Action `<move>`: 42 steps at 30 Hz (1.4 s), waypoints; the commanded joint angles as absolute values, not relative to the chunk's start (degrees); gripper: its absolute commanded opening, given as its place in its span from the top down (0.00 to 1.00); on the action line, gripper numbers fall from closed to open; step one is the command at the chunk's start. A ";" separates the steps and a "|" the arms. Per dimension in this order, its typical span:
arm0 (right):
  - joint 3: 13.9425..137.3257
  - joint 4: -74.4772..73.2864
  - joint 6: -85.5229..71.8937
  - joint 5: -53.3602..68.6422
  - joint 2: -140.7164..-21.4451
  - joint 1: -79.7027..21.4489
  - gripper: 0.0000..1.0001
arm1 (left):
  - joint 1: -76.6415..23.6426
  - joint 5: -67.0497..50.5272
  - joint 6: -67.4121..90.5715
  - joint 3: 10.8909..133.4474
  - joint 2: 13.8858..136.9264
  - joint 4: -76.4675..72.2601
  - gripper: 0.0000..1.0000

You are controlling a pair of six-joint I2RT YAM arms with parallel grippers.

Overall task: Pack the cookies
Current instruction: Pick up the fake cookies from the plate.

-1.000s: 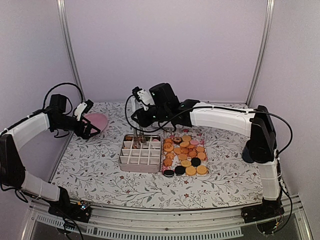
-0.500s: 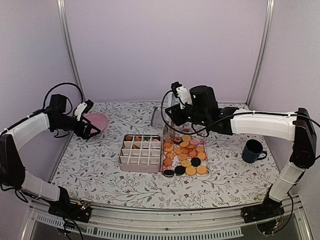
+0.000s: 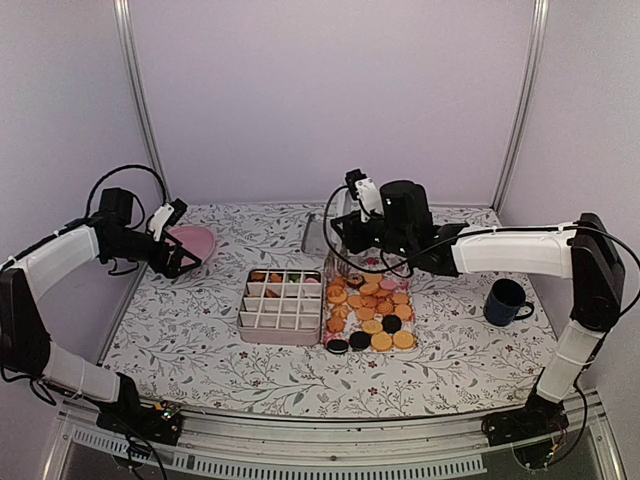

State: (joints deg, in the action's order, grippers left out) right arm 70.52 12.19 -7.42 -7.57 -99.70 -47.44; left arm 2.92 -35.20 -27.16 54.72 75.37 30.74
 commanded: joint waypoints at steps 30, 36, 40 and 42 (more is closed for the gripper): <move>67.83 20.48 -7.13 -6.42 -105.02 -46.98 0.63 | 3.25 -35.07 -27.51 56.16 74.36 31.38 0.01; 67.31 21.83 -5.94 -4.74 -104.82 -46.96 0.74 | 3.28 -35.07 -27.51 56.16 74.33 31.46 0.01; 65.91 21.88 -5.87 -4.86 -103.24 -46.96 0.84 | 3.28 -35.24 -27.55 56.25 74.35 31.49 0.01; 65.02 22.19 -5.72 -5.38 -101.43 -47.00 0.90 | 3.25 -35.32 -27.47 56.32 74.43 31.47 0.01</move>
